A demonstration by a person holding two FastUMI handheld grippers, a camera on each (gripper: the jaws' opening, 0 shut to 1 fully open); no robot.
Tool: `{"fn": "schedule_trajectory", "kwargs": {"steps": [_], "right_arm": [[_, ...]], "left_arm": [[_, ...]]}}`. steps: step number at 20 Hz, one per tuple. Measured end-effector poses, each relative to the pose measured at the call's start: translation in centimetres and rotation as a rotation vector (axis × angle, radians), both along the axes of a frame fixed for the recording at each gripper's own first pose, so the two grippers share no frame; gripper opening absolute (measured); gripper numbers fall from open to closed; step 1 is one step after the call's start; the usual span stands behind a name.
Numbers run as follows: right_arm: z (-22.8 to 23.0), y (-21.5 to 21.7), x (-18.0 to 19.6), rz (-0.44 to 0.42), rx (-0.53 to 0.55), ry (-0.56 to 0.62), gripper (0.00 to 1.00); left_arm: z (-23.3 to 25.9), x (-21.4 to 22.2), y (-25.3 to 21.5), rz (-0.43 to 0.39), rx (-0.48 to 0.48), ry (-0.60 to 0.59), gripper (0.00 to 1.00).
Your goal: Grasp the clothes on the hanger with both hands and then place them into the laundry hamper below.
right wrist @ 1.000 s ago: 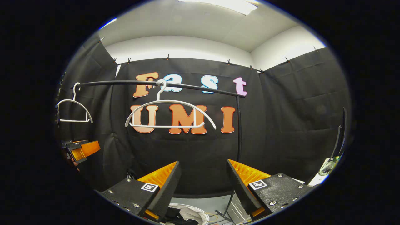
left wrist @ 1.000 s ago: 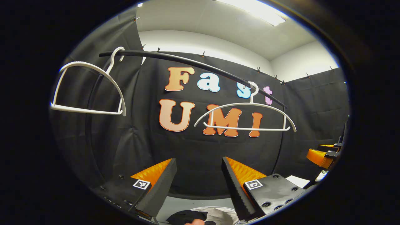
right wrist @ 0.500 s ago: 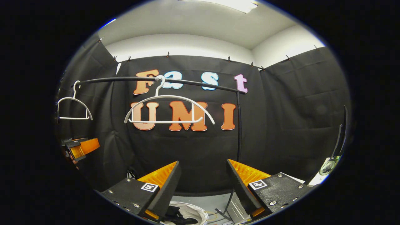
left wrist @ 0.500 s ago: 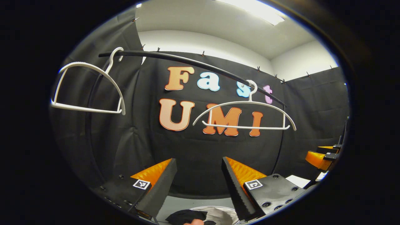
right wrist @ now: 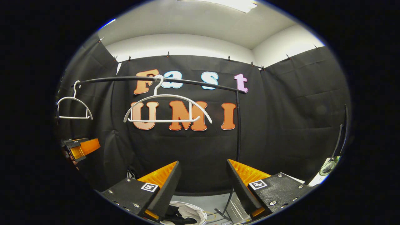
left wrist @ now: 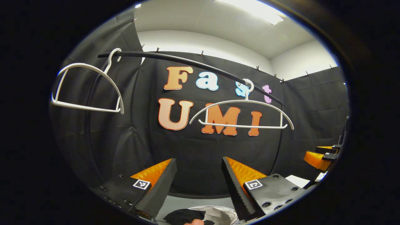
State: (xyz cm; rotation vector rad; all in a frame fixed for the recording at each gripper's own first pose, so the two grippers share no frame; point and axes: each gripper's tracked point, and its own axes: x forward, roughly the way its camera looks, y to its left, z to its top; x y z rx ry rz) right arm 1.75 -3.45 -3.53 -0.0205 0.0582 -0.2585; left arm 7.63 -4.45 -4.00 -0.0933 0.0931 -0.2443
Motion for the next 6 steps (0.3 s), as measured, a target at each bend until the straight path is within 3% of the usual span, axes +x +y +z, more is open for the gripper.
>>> {"fn": "schedule_trajectory", "kwargs": {"steps": [6], "right_arm": [[-0.17,-0.03,-0.31,0.006,-0.019,0.007,0.90]], "left_arm": [[-0.04,-0.31,-0.38,0.001,0.008,0.000,0.94]]}}
